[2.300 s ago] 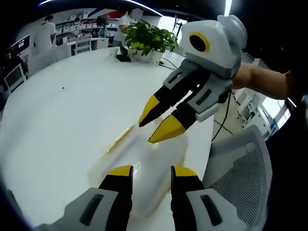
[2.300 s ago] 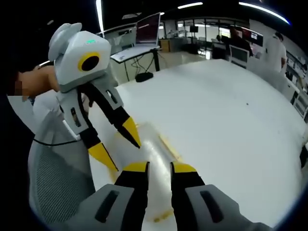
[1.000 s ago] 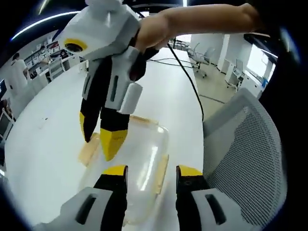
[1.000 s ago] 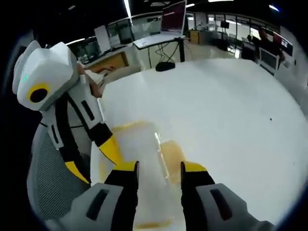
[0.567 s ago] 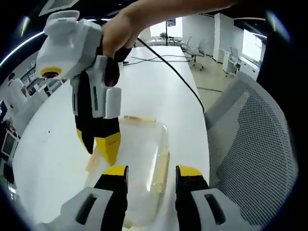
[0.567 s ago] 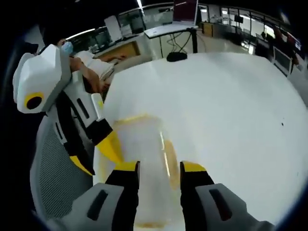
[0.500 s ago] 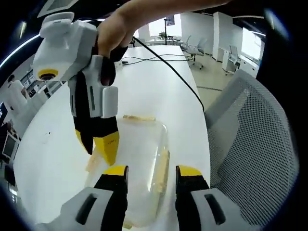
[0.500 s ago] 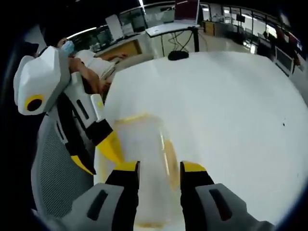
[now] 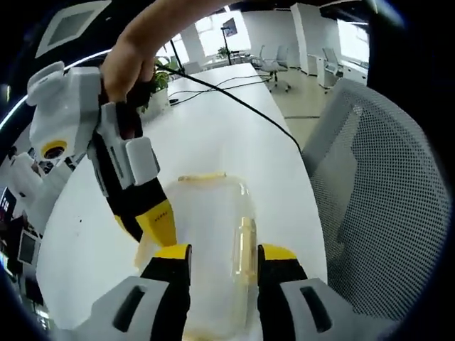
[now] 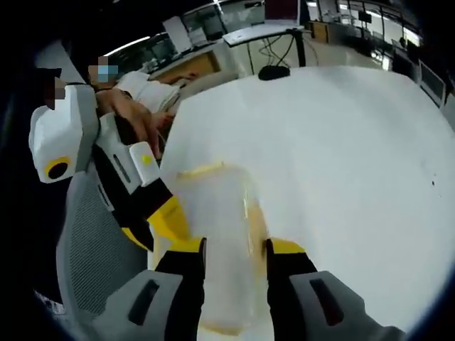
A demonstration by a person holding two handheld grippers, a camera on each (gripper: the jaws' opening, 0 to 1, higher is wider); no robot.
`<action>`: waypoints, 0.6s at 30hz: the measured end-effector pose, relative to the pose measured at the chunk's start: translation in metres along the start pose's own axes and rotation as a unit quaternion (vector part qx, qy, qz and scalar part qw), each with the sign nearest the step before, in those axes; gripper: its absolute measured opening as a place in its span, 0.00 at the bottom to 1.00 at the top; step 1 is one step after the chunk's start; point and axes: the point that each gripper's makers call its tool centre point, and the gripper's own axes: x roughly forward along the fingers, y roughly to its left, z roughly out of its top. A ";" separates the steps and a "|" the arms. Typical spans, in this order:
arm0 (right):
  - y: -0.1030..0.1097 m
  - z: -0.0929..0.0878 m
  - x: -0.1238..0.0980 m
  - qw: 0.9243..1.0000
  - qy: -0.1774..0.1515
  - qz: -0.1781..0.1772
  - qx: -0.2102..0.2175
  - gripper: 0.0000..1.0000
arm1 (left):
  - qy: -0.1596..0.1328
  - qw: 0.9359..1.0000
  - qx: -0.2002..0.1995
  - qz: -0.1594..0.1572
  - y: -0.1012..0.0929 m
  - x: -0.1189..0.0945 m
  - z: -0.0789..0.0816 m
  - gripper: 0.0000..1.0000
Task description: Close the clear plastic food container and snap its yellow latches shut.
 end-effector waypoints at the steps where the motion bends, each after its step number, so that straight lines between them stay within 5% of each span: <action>1: 0.000 0.000 0.000 1.000 0.002 0.001 -0.002 0.31 | -0.001 1.000 0.001 0.000 0.000 0.000 0.000 0.29; 18: 0.005 0.001 0.006 0.999 0.027 0.023 -0.038 0.35 | -0.021 1.000 0.012 0.017 0.002 0.000 0.000 0.29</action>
